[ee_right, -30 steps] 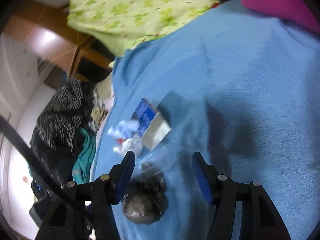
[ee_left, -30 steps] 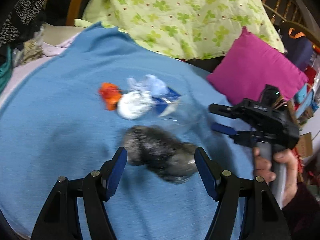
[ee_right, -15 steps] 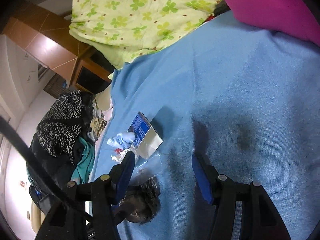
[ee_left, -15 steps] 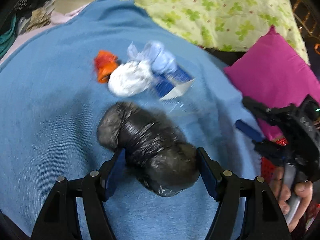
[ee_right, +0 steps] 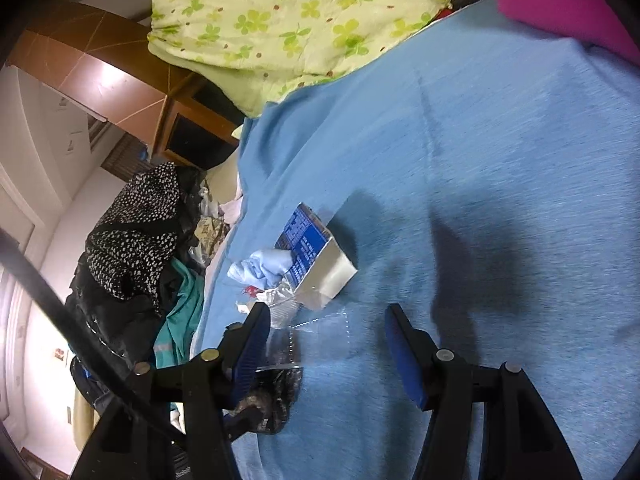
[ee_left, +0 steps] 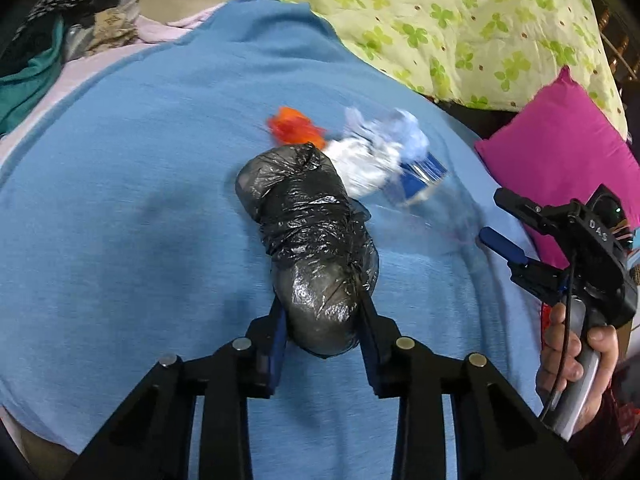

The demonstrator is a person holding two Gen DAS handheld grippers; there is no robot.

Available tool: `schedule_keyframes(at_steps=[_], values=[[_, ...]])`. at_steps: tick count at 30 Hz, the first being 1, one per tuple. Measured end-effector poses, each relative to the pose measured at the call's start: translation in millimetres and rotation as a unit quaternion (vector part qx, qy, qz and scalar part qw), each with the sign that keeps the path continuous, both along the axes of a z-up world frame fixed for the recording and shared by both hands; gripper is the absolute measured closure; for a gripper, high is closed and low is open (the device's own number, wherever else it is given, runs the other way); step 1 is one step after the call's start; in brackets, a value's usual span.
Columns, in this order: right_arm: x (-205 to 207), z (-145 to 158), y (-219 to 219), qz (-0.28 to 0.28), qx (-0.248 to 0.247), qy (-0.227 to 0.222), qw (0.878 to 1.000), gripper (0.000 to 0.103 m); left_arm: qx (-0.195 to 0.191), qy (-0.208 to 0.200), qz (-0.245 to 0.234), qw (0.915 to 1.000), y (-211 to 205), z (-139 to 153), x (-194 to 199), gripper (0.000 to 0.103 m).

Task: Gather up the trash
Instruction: 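Grasp the black plastic bag with the left tool while the right tool approaches the clear container, then grasp the clear plastic container with the right tool while the left tool holds the black bag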

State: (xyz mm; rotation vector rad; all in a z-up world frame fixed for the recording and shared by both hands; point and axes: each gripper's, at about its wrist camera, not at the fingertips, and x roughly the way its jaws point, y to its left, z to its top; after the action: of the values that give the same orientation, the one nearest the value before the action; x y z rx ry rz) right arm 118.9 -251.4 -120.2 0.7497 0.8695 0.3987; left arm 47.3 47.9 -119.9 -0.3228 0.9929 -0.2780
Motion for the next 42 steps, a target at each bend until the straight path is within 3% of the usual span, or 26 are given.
schedule_keyframes(at_steps=[9,13,16,18,23,27,35,39,42], values=[[15,-9,14,0.021,0.038,0.002,0.999,0.040,0.009,0.005,0.029,0.9995,39,-3,-3,0.070],[6,1,31,0.087,0.060,-0.012,0.994,0.040,0.006,0.008,0.034,0.9994,46,-3,-5,0.070],[-6,8,46,0.155,0.086,-0.011,0.984,0.040,0.005,0.010,0.038,0.9992,51,-3,-5,0.070],[-14,18,50,0.162,0.055,-0.031,0.985,0.040,0.009,0.009,0.040,0.9991,54,-3,-5,0.070],[-10,22,33,0.077,-0.022,-0.048,0.996,0.040,0.014,0.010,0.037,0.9992,55,-5,-5,0.070],[-8,24,43,0.083,-0.053,-0.057,0.994,0.040,0.016,0.008,0.035,0.9992,53,-5,-4,0.070],[-27,22,107,0.157,-0.190,-0.093,0.965,0.039,0.010,0.005,0.034,0.9994,50,-4,-2,0.066],[-32,8,121,0.169,-0.236,-0.085,0.953,0.039,0.003,0.001,0.035,0.9994,51,-3,-2,0.057],[-34,2,125,0.167,-0.255,-0.081,0.949,0.039,-0.008,-0.002,0.041,0.9991,52,-2,-2,0.056]])
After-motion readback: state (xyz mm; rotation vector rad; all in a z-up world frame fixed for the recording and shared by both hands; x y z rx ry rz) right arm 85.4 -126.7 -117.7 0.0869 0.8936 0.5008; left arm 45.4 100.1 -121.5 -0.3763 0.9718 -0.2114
